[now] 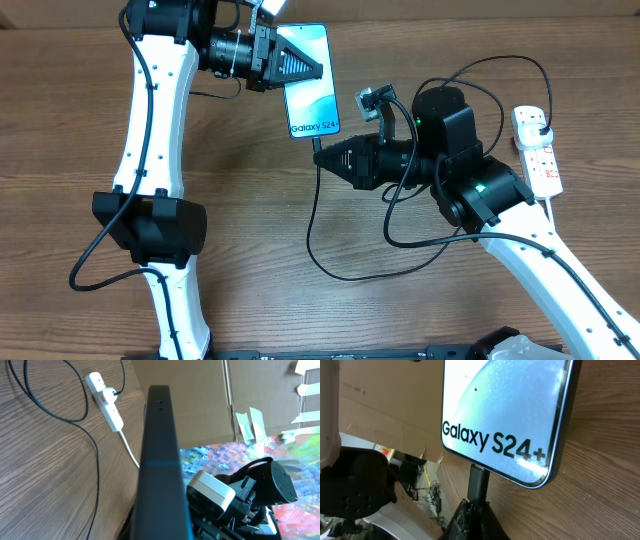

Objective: Plug charger to phone and switch on socket

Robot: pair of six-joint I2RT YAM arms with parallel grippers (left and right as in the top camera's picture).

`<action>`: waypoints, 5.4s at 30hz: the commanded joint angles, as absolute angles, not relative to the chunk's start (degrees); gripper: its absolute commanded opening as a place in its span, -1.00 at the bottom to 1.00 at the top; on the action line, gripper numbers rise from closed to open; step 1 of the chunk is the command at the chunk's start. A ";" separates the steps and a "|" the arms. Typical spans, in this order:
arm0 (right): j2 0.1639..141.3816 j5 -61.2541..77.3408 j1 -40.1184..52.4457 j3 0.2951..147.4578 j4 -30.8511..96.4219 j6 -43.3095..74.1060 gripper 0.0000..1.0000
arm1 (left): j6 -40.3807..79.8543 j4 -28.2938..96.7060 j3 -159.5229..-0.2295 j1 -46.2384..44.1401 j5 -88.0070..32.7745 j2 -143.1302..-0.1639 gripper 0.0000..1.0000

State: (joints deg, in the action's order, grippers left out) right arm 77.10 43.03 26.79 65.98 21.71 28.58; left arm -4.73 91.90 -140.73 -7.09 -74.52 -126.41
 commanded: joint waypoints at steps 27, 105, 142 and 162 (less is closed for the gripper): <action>76.62 24.29 25.98 67.46 33.95 28.47 -0.43 | -7.33 92.86 -137.53 -6.44 -42.87 -125.34 -0.92; 76.62 21.45 25.98 67.44 46.24 28.51 -0.39 | -0.60 63.81 -93.89 -5.54 -33.91 -125.36 -0.91; 76.62 21.45 25.98 67.44 46.24 28.51 -0.40 | 0.25 66.02 -93.89 -5.54 -32.21 -125.36 -0.56; 76.62 21.45 25.98 67.44 46.24 28.51 -0.40 | 0.47 66.15 -93.89 -5.61 -32.40 -125.36 -0.34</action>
State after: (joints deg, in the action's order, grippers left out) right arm 77.10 22.06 26.24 66.11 46.35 28.69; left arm 0.32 66.02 -93.84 -5.89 -31.53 -126.41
